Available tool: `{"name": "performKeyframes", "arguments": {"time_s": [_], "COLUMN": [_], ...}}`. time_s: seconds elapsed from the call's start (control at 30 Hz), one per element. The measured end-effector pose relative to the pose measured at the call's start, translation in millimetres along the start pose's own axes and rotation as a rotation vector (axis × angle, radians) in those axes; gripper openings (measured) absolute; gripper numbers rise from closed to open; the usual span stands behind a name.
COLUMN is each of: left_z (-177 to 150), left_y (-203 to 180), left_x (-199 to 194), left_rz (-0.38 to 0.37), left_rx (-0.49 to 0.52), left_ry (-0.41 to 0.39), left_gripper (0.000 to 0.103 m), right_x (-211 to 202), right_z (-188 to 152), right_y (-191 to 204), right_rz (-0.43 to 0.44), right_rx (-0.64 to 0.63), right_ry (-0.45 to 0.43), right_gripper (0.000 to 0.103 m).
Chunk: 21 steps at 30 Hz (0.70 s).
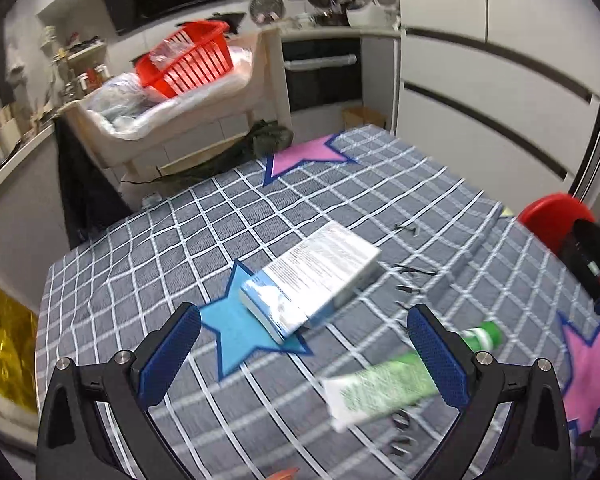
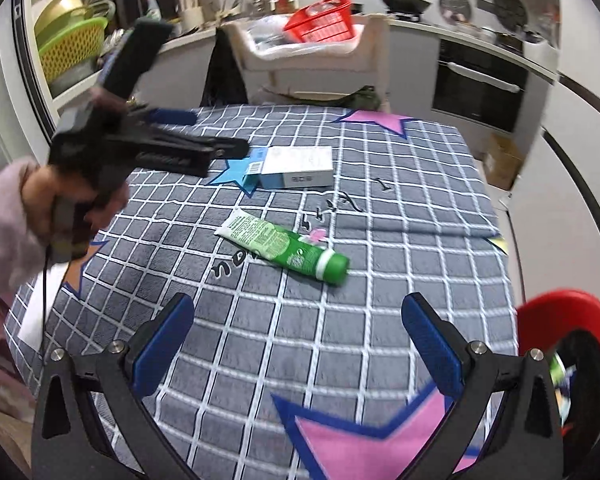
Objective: Collect trash
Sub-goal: 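Move both open tools back over the box and tube on the table, then grasp the white-blue medicine box with the left tool while the right tool grasps the green hand cream tube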
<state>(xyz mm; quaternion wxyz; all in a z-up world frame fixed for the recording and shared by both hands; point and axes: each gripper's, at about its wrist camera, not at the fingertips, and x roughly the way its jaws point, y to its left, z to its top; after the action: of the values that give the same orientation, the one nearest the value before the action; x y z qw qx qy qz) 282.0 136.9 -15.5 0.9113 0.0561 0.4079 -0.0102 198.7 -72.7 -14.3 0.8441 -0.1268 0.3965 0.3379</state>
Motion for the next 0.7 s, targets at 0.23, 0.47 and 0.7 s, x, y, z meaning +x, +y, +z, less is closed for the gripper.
{"name": "performKeyframes", "arguments": {"time_s": [0.23,0.47,0.7], "left_z": [14,24,26], "left_y": [6,-1,0], "left_x": [65,101,127], "left_rz": [-0.058,-0.108,-0.131], "left_rx": [0.011,0.048,0.015], "left_ry": [0.087,0.120,0.165], "left_gripper": [0.103,0.103,0.103], "right_x": [50,87,112], "right_z": [13,23,34], "right_y": [-8,-7,8], "right_rz": [0.017,0.020,0.018], "right_rx": [-0.058,-0.137,-0.243], "right_ry": [0.032,0.072,0.079], "right_gripper": [0.098,0.085,0.085]}}
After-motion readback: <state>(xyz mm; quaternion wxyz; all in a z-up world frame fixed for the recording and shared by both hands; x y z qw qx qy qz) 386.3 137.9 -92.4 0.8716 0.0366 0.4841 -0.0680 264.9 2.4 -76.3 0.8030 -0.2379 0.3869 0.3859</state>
